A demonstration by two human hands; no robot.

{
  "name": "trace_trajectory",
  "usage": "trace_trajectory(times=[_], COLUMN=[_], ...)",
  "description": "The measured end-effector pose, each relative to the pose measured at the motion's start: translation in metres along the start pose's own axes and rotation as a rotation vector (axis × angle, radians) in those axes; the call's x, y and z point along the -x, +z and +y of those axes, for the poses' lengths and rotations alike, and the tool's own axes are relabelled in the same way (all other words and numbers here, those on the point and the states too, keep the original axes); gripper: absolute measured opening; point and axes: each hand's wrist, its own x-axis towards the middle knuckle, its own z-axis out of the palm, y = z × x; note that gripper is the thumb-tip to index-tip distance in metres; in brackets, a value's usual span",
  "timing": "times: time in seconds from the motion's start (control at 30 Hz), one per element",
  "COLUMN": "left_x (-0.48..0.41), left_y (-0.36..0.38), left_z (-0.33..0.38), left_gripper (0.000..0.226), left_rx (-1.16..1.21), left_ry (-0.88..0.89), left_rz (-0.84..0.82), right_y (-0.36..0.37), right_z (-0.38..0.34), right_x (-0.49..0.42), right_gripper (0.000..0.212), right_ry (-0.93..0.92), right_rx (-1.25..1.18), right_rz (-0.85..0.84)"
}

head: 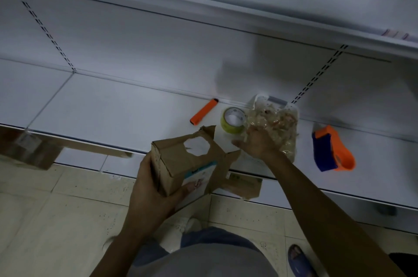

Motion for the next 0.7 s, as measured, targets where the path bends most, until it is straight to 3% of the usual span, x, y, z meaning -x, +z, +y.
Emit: trace_trajectory(times=[0.1, 0.2, 0.3, 0.37, 0.43, 0.47, 0.53, 0.63, 0.7], left_x=[-0.003, -0.006, -0.011, -0.013, -0.011, -0.009, -0.002, 0.015, 0.025], left_y=[-0.002, -0.008, -0.022, -0.037, -0.055, -0.064, -0.081, -0.105, -0.118], left_z=[0.002, 0.003, -0.001, -0.006, -0.007, -0.007, -0.004, 0.003, 0.005], left_gripper=[0.079, 0.076, 0.073, 0.077, 0.077, 0.076, 0.077, 0.096, 0.091], left_rx=[0.001, 0.035, 0.100, 0.151, 0.173, 0.174, 0.184, 0.285, 0.376], left_ry=[-0.009, -0.055, -0.145, -0.195, -0.227, -0.233, -0.243, -0.181, -0.176], left_rz=[0.002, 0.016, 0.029, 0.064, 0.134, 0.172, 0.276, 0.403, 0.428], right_y=[-0.003, -0.001, 0.009, 0.008, 0.001, -0.001, 0.004, 0.011, 0.020], right_z=[-0.007, -0.009, -0.031, -0.067, -0.114, -0.134, -0.170, -0.221, -0.247], right_x=[0.019, 0.046, 0.072, 0.091, 0.110, 0.114, 0.116, 0.113, 0.109], right_gripper=[0.046, 0.051, 0.055, 0.049, 0.051, 0.061, 0.066, 0.036, 0.029], right_ry=[-0.052, -0.065, -0.123, -0.127, -0.140, -0.159, -0.238, -0.234, -0.131], right_rx=[0.031, 0.277, -0.031, -0.470, -0.931, -1.043, -1.051, -1.012, -1.046], right_rz=[0.205, 0.482, 0.570, 0.393, 0.029, -0.103, -0.218, -0.277, -0.366])
